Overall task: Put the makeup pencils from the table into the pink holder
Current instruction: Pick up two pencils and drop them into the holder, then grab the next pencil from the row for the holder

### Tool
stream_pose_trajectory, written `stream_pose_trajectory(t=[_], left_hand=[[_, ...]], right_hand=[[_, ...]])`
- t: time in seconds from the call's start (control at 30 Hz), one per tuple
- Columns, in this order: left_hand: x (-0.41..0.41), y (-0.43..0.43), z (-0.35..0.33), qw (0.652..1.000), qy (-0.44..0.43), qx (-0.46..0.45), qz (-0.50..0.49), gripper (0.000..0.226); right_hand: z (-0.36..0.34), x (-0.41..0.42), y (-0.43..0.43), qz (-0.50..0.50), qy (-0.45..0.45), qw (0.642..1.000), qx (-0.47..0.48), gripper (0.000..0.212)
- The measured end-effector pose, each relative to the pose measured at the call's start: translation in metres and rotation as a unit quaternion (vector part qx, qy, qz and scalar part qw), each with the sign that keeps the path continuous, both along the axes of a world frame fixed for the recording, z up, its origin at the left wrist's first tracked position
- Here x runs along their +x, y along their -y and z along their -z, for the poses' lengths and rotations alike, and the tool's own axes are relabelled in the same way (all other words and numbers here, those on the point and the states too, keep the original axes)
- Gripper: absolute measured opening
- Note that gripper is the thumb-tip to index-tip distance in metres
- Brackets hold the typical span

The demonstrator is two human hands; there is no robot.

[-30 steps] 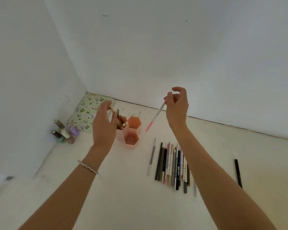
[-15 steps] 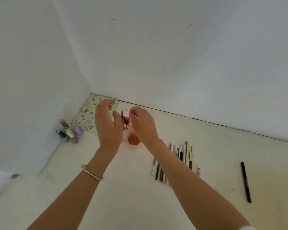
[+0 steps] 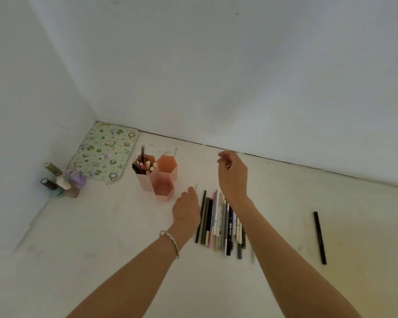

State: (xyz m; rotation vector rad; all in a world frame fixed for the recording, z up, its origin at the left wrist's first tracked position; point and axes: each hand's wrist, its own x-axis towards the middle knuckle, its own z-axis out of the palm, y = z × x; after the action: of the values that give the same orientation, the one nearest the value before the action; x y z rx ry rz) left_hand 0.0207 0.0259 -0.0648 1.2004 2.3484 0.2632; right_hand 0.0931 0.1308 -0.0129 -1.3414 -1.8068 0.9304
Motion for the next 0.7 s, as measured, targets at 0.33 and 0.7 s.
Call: stream_pose_trajectory(t=[0.33, 0.7], left_hand=[[-0.045, -0.012, -0.097, 0.938, 0.112, 0.318, -0.079, 0.079], [-0.138, 0.021, -0.126, 0.832, 0.084, 0.497, -0.231, 0.079]], right_hand=[[0.05, -0.013, 0.017, -0.147, 0.371, 0.917, -0.009, 0.022], [0.01, -0.035, 0.0, -0.013, 0.068, 0.992, -0.102, 0.009]])
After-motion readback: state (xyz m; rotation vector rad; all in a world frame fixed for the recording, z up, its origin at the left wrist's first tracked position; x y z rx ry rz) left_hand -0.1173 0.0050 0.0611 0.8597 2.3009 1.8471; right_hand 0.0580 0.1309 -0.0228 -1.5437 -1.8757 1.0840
